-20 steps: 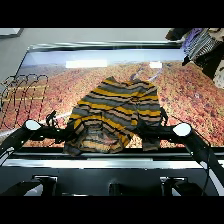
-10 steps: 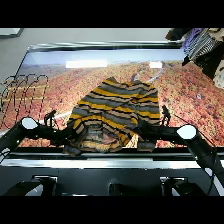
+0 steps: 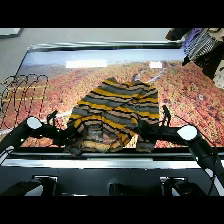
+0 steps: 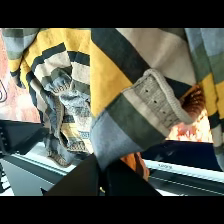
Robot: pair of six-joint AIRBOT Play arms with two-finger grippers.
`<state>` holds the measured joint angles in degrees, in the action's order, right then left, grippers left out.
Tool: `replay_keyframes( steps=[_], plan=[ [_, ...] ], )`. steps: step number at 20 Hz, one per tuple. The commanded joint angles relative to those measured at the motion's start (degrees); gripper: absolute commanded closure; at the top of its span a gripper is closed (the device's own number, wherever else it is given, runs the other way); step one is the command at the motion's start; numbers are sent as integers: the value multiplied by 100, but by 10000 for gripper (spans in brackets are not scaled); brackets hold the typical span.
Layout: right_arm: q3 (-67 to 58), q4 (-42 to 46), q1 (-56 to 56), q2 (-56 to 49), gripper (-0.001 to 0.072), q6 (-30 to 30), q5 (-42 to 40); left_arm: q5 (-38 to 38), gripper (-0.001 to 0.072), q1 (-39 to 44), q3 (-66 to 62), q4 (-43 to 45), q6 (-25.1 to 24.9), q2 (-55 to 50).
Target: Fold the clothes and pants, and hang the long-sleeved shirts on hangers.
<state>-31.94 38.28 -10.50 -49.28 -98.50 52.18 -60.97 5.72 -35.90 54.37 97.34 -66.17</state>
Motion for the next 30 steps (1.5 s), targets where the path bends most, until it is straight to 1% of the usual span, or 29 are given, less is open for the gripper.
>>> replay_keyframes(
  steps=[1, 2, 3, 4, 5, 8, 10, 13, 15, 18, 20, 22, 25, 27, 28, 30],
  plan=[
    [0, 35, -4, 4, 682, 4, -4, 262, 35, 313, -4, -238, 2, -345],
    [0, 44, -7, 4, 682, 4, -7, 260, 40, 376, -4, -238, 4, -442],
    [0, 44, -4, 4, 682, 7, -7, 260, 139, 404, -4, -238, 2, -511],
    [0, 44, -4, 4, 682, 4, -4, 262, 499, 398, -7, -236, 0, -538],
    [0, 31, -4, 7, 682, 4, -4, 295, 685, 374, -28, -240, -74, -520],
    [-240, 90, -4, 4, 683, 81, -87, 234, 692, 302, -590, -232, -337, -376],
    [-828, 487, -4, 4, 683, 157, -258, 122, 693, 256, -1390, -120, -398, -238],
    [-2321, 1440, -4, 4, 683, 116, -415, -192, 693, 254, -3093, 518, -393, -44],
    [-3560, 2039, -4, 4, 683, 103, -352, -269, 693, 254, -4400, 1008, -393, 160],
    [-5423, 2756, -4, 13, 683, -57, -4, -264, 692, 254, -6011, 1604, -396, 527],
    [-6441, 2905, -4, 63, 683, -55, 431, -269, 690, 254, -6712, 1987, -396, 866],
    [-7197, 2898, -4, 212, 683, -55, 1023, -267, 691, 254, -6985, 2400, -393, 1360],
    [-7890, 2883, -4, 564, 682, -107, 2291, -330, 691, 254, -6990, 2708, -367, 2203],
    [-8096, 2883, -4, 813, 682, -380, 2929, -369, 690, 254, -6988, 2846, -35, 2645],
    [-8150, 2883, -4, 914, 682, -540, 3042, -444, 690, 254, -6988, 2962, 160, 2806],
    [-8166, 2872, -4, 1012, 682, -793, 2879, -684, 690, 254, -6988, 3239, 468, 2994]
  ],
)
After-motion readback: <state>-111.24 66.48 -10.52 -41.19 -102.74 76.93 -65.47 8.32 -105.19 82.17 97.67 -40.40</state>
